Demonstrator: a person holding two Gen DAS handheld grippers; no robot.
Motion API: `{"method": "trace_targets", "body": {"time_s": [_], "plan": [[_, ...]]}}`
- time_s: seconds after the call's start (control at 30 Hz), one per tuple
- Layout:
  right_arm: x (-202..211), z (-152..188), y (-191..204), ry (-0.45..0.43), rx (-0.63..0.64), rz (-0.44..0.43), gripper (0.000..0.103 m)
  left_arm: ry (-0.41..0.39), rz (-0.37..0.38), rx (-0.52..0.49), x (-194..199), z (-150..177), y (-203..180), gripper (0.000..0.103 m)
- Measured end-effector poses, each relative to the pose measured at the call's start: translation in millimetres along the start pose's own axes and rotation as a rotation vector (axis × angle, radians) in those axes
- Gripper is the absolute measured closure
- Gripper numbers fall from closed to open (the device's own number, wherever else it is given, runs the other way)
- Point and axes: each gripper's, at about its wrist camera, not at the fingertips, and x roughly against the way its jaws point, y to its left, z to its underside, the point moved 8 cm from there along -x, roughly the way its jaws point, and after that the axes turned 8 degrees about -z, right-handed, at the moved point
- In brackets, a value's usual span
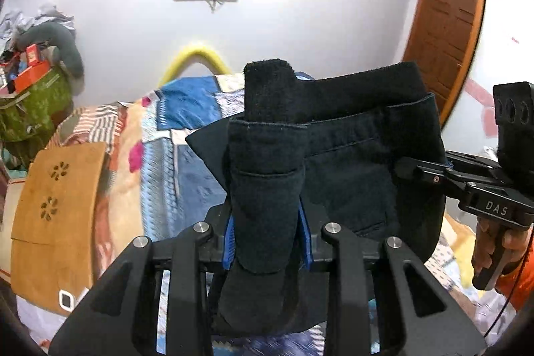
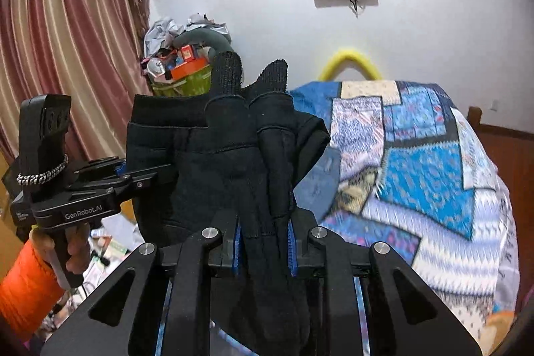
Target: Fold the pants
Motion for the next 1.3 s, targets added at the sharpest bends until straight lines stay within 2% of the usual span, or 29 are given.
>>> {"method": "trace_targets", "body": {"time_s": [0.23, 0.37, 0.6, 0.77, 0.97, 1.07, 1.1, 1.17, 1.3], "plan": [[-62, -15, -20, 0.015, -0.043, -0.02, 0.085, 0.018, -0.073, 0.036, -58, -11, 42, 0.073], [-103, -13, -34, 0.061, -0.07, -0.029, 0.085, 0.042, -0.11, 0.037, -94, -7, 62, 0.073], [-165, -1, -70, 0.139, -0.117, -0.01, 0.085, 0.131, -0.119, 0.069, -175, 8, 87, 0.073], [-200, 7, -97, 0.186, -0.151, 0.048, 0.084, 0.203, -0.107, 0.104, -226, 20, 97, 0.073], [-229, 28, -123, 0.321, -0.182, 0.128, 0.081, 0.34, -0.136, 0.095, -275, 47, 101, 0.069], [-227, 43, -130, 0.366, -0.183, 0.168, 0.079, 0.415, -0.176, 0.075, -284, 66, 104, 0.06], [-224, 47, -131, 0.376, -0.179, 0.172, 0.078, 0.412, -0.17, 0.072, -280, 70, 103, 0.053], [-213, 55, -130, 0.385, -0.182, 0.173, 0.074, 0.396, -0.185, 0.065, -266, 75, 106, 0.048], [-175, 59, -114, 0.323, -0.17, 0.141, 0.072, 0.362, -0.209, 0.083, -224, 73, 111, 0.048]]}}
